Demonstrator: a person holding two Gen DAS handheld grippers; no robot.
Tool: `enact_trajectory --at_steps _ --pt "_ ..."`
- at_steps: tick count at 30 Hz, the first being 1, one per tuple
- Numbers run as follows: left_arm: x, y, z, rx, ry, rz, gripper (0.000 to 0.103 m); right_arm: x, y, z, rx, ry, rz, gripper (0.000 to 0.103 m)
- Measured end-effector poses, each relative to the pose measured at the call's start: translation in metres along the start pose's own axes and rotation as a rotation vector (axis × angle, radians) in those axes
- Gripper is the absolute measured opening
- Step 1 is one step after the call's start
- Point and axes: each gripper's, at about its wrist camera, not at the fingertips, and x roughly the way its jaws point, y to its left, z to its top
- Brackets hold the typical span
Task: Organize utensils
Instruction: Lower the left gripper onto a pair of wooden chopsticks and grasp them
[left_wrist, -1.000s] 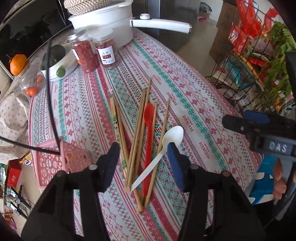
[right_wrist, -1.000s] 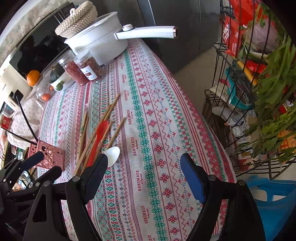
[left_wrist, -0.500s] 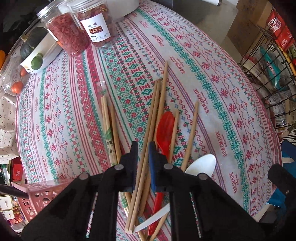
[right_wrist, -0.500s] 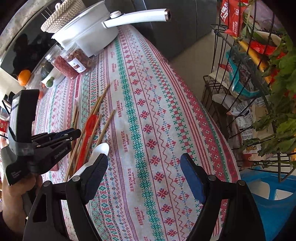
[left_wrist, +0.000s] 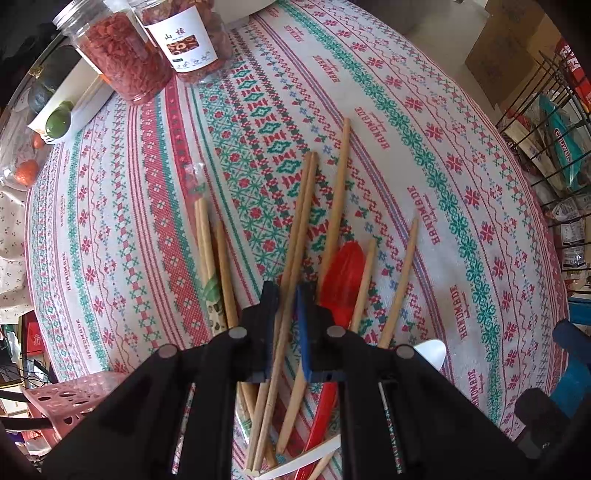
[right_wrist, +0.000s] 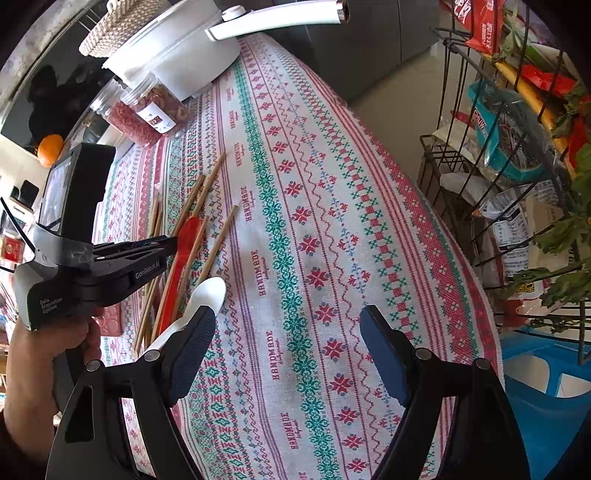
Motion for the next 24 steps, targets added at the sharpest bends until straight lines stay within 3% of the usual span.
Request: enact_trajectory --at_steps 5,11,17,24 --pt "-0.017 0.014 -0.012 -0.013 -0.064 -0.027 0.01 0.013 0.004 -0.001 0.012 0.039 0.032 0.083" --pt "-0.068 0.021 -0.031 0.007 -0.186 -0.065 0.01 0.022 0.007 0.002 0.035 0.046 0.095 0.08" --pt "-0.118 0.025 -0.067 0.022 -0.334 -0.122 0.01 0.044 0.024 0.005 0.009 0.078 0.165 0.061" --pt "-0.15 0.039 -0.111 0.048 -0.444 -0.152 0.01 0.065 0.056 -0.002 -0.119 0.114 0.13 0.035"
